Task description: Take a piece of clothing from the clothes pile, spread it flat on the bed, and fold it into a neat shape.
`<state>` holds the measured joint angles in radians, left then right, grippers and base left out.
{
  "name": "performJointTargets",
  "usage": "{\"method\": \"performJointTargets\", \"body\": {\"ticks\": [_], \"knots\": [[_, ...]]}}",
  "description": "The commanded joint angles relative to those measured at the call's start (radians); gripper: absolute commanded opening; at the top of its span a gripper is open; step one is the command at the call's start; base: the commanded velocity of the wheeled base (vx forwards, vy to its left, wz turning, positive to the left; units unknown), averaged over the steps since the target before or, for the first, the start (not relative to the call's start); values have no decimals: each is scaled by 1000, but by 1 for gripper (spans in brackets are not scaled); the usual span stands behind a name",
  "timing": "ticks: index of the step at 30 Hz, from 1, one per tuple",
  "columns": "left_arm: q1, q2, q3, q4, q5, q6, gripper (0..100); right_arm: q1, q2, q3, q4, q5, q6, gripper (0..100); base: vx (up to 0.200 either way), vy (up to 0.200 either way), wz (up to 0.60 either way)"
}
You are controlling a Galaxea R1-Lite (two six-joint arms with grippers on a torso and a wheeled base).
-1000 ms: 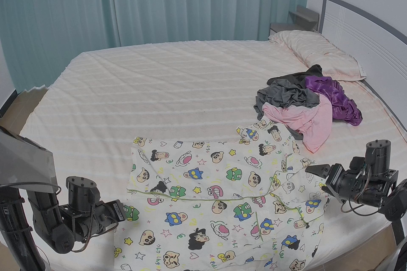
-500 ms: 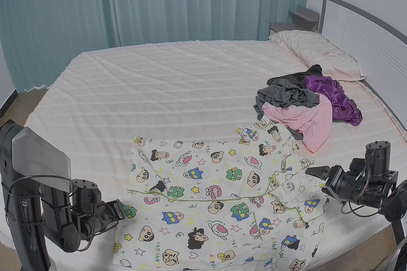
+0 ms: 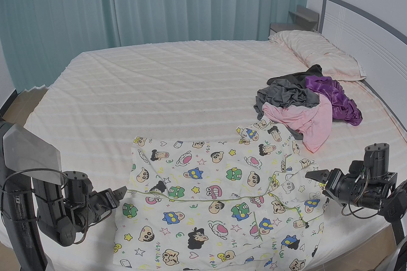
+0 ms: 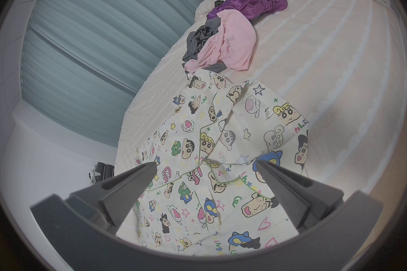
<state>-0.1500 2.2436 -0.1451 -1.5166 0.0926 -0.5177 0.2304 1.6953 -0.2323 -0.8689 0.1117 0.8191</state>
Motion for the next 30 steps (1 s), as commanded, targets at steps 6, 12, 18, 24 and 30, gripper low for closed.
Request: {"method": "performJointTargets", "body": {"ticks": [6, 12, 18, 24, 30], "knots": [[13, -82, -284, 245, -100, -76, 100, 7, 9, 18, -5, 2, -2, 100, 0, 0, 0], [33, -65, -453, 487, -218, -134, 100, 10, 15, 18, -7, 2, -2, 100, 0, 0, 0], [69, -32, -487, 546, -346, -134, 100, 10, 21, 19, -9, 2, -2, 100, 0, 0, 0], [72, 10, -488, 559, -352, -120, 100, 10, 21, 21, -9, 3, -2, 100, 0, 0, 0], [79, 24, -490, 556, -356, -111, 100, 12, 23, 19, -9, 3, 0, 100, 0, 0, 0]]}}
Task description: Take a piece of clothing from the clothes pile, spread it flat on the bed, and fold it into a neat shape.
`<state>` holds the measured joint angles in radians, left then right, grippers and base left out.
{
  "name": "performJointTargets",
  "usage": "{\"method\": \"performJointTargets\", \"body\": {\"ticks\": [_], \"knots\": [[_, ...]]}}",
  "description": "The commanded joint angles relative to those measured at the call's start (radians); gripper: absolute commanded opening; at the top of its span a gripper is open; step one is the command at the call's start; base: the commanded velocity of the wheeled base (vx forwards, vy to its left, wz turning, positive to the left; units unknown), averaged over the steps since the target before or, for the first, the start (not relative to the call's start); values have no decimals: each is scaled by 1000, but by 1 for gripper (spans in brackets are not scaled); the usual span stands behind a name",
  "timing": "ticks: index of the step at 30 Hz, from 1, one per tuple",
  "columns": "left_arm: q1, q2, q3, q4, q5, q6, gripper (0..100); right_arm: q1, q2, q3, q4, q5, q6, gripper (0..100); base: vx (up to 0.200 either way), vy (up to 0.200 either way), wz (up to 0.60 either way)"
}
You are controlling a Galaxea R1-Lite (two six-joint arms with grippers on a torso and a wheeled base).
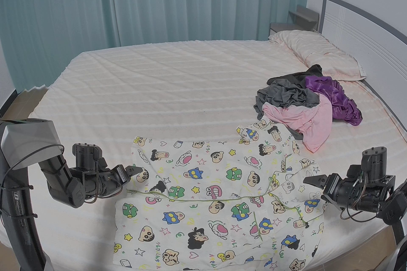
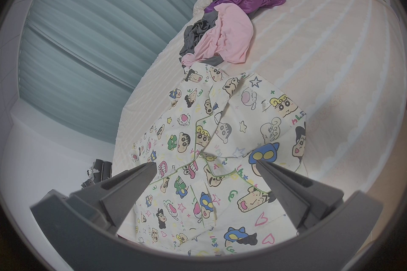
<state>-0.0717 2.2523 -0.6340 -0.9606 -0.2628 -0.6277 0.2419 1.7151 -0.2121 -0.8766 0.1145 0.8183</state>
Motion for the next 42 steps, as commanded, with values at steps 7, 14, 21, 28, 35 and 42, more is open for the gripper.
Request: {"method": "performJointTargets", "body": {"ticks": [7, 14, 21, 28, 35, 42], "knots": [[-3, 15, 1, 2, -3, -3, 100, 0, 12, -1, -1, 1, 1, 100, 0, 0, 0], [4, 10, 22, 5, -3, -9, 0, -1, 21, -1, -1, 1, 1, 100, 0, 0, 0], [27, -19, 88, -4, 8, -4, 0, -1, 21, -1, -1, 1, 1, 100, 0, 0, 0], [33, -60, 114, -4, 37, 3, 0, -1, 20, -1, -1, 1, 1, 100, 0, 0, 0], [43, -80, 146, 0, 53, 59, 0, -1, 20, -1, -1, 1, 1, 100, 0, 0, 0], [38, -73, 169, -3, 53, 71, 0, -1, 24, -1, -1, 1, 1, 100, 0, 0, 0]]}}
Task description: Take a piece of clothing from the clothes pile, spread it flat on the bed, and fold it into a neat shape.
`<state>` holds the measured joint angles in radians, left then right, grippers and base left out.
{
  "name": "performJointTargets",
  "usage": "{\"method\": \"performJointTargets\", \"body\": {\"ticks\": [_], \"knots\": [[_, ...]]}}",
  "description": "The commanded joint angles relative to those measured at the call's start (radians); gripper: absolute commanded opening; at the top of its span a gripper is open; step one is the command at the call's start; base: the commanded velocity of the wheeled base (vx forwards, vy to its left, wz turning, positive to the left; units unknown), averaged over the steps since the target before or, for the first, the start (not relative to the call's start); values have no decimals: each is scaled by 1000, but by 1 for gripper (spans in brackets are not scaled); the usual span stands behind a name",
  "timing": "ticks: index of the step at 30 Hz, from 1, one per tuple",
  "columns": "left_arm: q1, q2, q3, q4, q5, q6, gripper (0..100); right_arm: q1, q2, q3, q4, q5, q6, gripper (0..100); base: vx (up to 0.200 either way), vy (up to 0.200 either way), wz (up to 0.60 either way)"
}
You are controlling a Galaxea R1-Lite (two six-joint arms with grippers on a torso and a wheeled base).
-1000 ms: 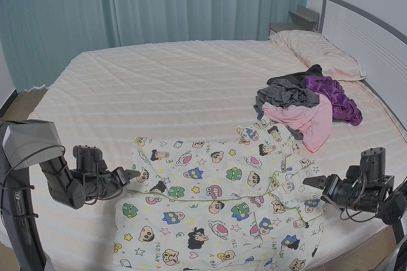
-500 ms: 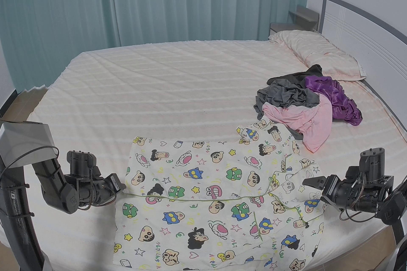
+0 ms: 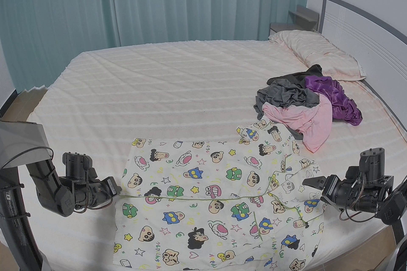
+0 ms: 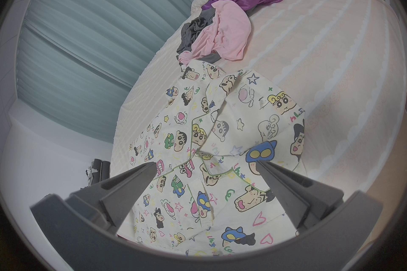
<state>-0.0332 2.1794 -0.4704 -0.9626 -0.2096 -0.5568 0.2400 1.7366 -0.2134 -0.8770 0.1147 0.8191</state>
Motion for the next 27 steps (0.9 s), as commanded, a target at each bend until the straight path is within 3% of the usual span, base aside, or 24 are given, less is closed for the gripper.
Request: {"method": "performJointTargets", "body": {"ticks": [1, 6, 7, 15, 18, 27], "knots": [[1, 0, 4, 1, -1, 0, 0, 1, 0, 0, 0, 0, 0, 100, 0, 0, 0], [-1, 2, 7, 7, -1, 0, 0, 1, 0, 2, 0, -1, -2, 100, 0, 0, 0], [1, 0, 9, 7, -1, 0, 100, 1, 0, 3, 0, -1, -2, 100, 0, 0, 0], [39, -98, 81, 7, -13, -17, 100, -39, 3, 11, 12, -12, -75, 100, 0, 0, 0], [39, -179, 170, 2, -14, -37, 100, -67, 0, 19, 15, -15, -110, 100, 0, 0, 0], [19, -262, 319, 1, -21, -83, 100, -59, 12, 49, 26, -15, -126, 100, -44, 0, 0]]}}
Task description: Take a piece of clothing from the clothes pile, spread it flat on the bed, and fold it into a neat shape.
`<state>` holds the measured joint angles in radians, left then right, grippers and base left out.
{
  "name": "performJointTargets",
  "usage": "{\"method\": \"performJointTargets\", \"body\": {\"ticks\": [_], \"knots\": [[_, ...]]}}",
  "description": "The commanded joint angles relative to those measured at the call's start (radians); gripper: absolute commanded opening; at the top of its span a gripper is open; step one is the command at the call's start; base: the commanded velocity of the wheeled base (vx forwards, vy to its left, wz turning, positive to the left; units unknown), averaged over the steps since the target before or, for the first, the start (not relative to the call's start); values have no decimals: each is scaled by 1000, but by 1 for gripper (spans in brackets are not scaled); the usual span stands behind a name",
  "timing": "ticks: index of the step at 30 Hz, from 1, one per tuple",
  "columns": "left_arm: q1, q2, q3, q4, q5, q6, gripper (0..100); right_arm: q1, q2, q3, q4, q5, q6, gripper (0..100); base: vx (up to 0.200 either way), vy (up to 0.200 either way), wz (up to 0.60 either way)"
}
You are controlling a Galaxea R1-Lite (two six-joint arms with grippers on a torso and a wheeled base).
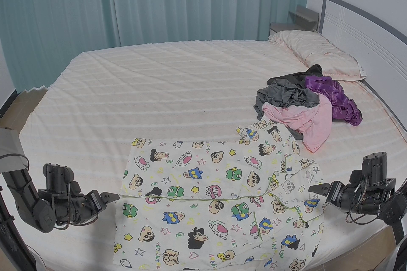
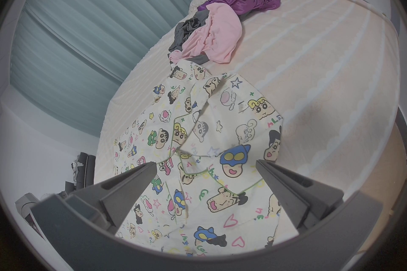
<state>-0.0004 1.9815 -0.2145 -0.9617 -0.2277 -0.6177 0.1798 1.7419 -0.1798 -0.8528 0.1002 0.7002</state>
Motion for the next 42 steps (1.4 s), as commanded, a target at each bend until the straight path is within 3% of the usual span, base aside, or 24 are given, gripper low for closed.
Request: {"method": "performJointTargets", "body": {"ticks": [1, 11, 16, 24, 27, 33, 34, 42], "knots": [[-21, -62, 78, -2, -2, -27, 100, 1, 5, 22, 0, -1, -10, 100, -200, 0, 0], [-72, -55, 158, -2, -2, -25, 100, 4, 1, 33, 1, 1, -19, 100, -200, 0, 0], [-151, -30, 179, -2, 4, -28, 100, 10, 7, 33, 1, 4, -19, 100, 0, 0, 0], [-179, 40, 178, -3, 10, -30, 100, 30, 10, 37, 0, 6, -18, 100, 0, 0, 0], [-205, 43, 158, -6, 18, -79, 100, 32, 10, 37, 0, 6, -18, 100, 0, 0, 0], [-268, 80, 113, -5, 116, -146, 100, 41, 10, 39, 0, 7, -18, 100, 0, 0, 0], [-273, 83, 113, -6, 125, -148, 0, 41, 10, 39, 0, 9, -18, 100, 0, 0, 0], [-279, 82, 124, -5, 206, -186, 0, 40, 11, 43, 1, 9, -18, 100, 0, 0, 0]]}}
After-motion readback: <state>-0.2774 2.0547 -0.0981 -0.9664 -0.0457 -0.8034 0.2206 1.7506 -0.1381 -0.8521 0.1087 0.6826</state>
